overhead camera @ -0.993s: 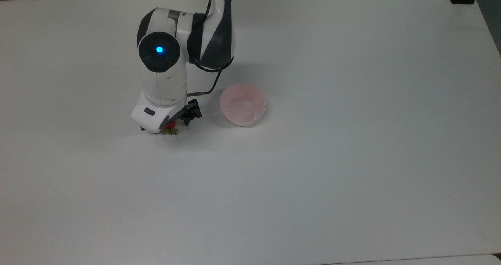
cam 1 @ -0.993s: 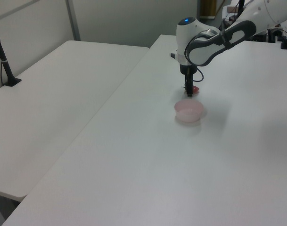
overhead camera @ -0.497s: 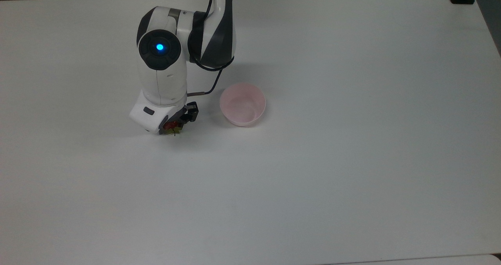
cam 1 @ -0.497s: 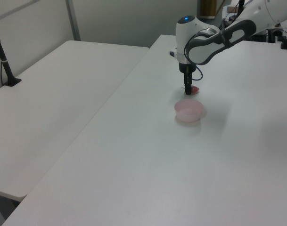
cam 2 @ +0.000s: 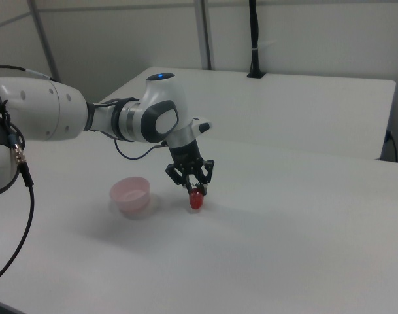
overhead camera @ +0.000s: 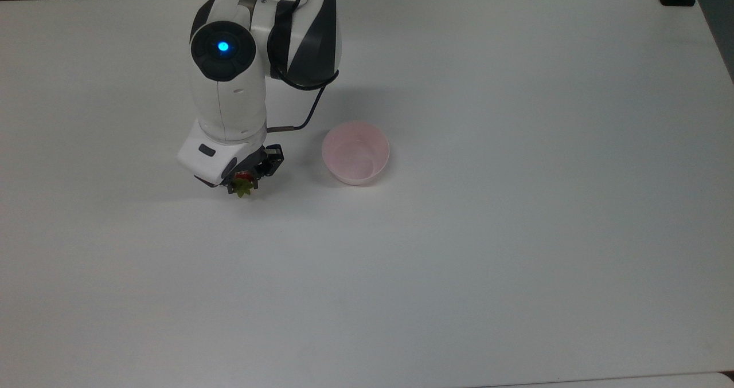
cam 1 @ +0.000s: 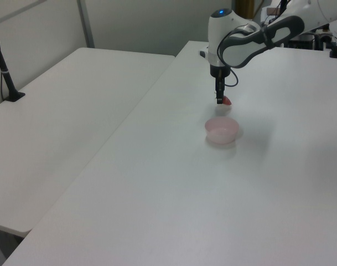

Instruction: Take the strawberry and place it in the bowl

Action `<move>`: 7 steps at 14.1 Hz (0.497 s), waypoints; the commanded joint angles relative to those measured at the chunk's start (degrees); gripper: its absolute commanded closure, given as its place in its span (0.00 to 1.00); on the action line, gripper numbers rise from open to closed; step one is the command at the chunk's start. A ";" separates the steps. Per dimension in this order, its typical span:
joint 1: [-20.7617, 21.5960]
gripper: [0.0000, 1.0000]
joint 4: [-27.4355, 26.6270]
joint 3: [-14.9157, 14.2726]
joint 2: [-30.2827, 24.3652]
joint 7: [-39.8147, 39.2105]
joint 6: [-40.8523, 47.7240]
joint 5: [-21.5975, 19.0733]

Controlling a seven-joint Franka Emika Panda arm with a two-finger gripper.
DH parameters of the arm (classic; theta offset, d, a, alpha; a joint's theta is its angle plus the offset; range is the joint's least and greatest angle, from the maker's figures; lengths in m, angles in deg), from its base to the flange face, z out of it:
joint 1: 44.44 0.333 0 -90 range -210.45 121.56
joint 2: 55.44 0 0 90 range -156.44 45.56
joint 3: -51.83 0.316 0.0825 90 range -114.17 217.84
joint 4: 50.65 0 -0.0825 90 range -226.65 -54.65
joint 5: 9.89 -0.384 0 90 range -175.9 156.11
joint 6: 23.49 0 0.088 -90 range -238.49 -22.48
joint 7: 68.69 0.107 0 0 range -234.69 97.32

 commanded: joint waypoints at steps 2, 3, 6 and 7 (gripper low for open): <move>0.73 0.68 -0.87 -0.34 -2.64 0.85 2.07 0.16; 0.91 0.68 -0.78 -0.25 -2.99 1.03 2.25 -0.19; 5.18 0.67 -0.35 -0.86 -5.80 1.38 5.40 -4.57; 7.31 0.67 -0.34 -2.17 -6.50 2.94 6.98 -5.29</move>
